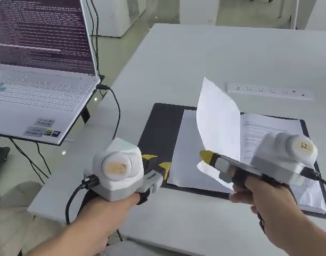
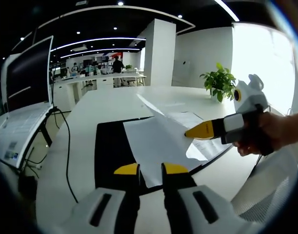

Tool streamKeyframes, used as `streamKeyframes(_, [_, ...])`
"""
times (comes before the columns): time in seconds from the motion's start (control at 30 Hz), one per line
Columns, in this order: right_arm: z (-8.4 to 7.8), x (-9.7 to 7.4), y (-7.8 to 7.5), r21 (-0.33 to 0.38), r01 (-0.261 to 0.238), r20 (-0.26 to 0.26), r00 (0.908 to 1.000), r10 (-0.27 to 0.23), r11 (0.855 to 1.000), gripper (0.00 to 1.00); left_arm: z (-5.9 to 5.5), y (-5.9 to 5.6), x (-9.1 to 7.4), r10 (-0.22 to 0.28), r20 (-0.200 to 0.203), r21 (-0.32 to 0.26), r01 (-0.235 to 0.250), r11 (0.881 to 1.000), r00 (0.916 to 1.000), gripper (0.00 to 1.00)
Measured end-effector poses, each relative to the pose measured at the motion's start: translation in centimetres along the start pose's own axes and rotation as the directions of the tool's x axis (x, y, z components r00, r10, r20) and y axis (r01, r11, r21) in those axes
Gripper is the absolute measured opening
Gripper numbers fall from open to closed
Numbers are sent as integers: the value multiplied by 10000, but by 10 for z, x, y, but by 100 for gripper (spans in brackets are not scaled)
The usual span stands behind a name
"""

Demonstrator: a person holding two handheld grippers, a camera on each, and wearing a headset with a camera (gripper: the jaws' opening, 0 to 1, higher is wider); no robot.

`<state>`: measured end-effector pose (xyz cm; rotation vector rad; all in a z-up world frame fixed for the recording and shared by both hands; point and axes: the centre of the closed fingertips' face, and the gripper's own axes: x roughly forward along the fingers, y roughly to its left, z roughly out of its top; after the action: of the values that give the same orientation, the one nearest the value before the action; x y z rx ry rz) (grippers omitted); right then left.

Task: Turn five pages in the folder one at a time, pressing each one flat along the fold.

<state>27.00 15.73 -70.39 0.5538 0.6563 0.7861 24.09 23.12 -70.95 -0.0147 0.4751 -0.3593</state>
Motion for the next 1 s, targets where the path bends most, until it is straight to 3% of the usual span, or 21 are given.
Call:
streamKeyframes(0.43, [-34, 43, -18, 177, 424, -1006, 9941, -404, 9989, 0, -18, 16, -8, 217, -308, -181, -223, 9996, 9993, 16])
streamKeyframes(0.77, [-65, 70, -33, 455, 667, -1966, 9789, -565, 9967, 0, -28, 17, -9, 143, -521, -299, -159, 9994, 9985, 16])
streamKeyframes(1.0, [-78, 77, -40, 447, 868, -2379, 9685, -738, 9952, 0, -37, 20, -6, 69, -750, -256, -88, 9996, 9972, 16])
